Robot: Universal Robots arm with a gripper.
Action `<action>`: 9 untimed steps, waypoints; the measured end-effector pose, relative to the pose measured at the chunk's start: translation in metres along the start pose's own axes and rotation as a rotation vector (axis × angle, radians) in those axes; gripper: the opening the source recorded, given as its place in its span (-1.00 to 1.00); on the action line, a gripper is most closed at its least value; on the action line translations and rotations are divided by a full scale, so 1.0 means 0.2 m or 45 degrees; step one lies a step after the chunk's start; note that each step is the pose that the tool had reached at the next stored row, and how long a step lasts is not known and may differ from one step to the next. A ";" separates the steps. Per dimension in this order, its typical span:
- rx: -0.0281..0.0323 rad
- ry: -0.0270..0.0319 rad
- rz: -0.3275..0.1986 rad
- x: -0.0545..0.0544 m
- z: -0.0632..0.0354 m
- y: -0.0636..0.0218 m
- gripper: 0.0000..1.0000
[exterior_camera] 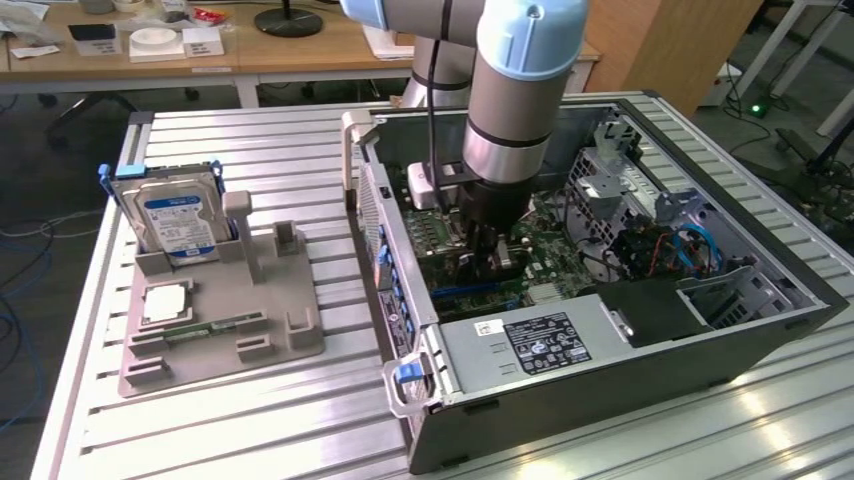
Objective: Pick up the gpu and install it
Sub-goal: 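Insert the gpu into the slot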
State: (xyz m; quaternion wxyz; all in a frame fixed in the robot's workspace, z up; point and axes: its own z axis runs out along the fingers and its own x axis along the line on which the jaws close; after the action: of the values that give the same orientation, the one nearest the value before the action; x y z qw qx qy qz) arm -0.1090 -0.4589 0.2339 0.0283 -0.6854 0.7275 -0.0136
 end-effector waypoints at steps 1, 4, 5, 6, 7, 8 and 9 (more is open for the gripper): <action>0.0001 -0.0001 0.000 0.00 0.002 0.000 -0.44; 0.0000 0.0001 0.000 0.00 0.006 0.000 -0.44; -0.0001 0.0001 0.000 0.00 0.007 0.000 -0.44; 0.0000 0.0001 0.000 0.00 0.009 0.000 -0.44; 0.0000 0.0001 0.000 0.00 0.010 0.000 -0.44; -0.0001 0.0001 0.000 0.00 0.011 0.001 -0.44; 0.0000 0.0001 0.000 0.00 0.012 0.001 -0.44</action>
State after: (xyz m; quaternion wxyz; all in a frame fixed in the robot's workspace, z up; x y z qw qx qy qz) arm -0.1090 -0.4589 0.2315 0.0283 -0.6854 0.7275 -0.0136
